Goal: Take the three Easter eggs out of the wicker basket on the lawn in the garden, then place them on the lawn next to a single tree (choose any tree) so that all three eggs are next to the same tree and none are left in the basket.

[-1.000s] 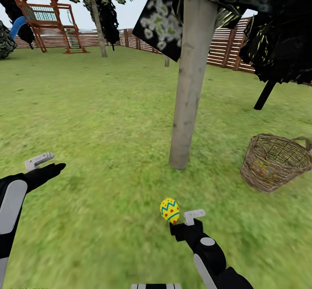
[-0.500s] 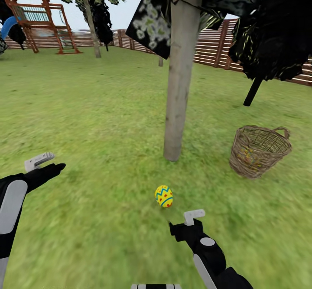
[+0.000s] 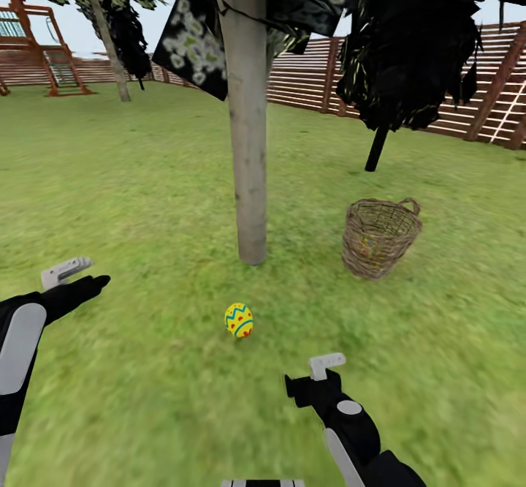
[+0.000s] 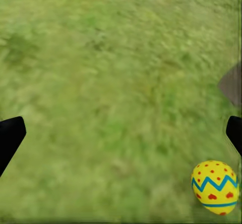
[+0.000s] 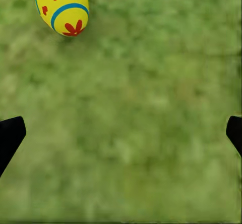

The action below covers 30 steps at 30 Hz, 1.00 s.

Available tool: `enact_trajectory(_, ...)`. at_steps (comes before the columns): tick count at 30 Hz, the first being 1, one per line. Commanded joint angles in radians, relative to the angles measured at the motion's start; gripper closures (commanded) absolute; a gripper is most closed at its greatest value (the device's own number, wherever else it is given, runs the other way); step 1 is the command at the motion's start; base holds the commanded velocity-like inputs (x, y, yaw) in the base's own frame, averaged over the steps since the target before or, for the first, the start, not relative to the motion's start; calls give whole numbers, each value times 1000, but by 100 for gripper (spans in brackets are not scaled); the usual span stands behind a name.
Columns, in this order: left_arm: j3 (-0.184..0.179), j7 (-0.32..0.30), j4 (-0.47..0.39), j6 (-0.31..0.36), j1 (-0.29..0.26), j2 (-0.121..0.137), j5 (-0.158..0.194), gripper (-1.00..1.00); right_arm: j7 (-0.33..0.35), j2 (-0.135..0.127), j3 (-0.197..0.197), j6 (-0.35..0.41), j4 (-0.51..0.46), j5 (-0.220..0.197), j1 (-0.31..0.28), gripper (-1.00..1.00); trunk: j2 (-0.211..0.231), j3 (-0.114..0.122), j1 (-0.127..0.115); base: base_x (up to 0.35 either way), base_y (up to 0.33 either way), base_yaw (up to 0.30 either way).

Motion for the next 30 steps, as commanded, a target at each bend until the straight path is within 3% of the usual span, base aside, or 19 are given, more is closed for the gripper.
enact_trajectory(1, 0, 10, -2, 3, 0, 1, 11, -100, -10, 0, 2, 2, -1, -10, -1, -100, 0, 0, 0, -49, -259, -272)
enact_trajectory(18, 0, 15, 0, 3, 0, 1, 9, -100, -9, 5, 2, 1, 14, -10, -1, -100, 0, 6, 0, -9, -278, -264)
enact_trajectory(30, -1, 15, 1, 3, 0, 1, 8, -100, -8, 6, 2, -1, 16, -10, -1, -100, 0, 6, 0, 0, -283, -48)
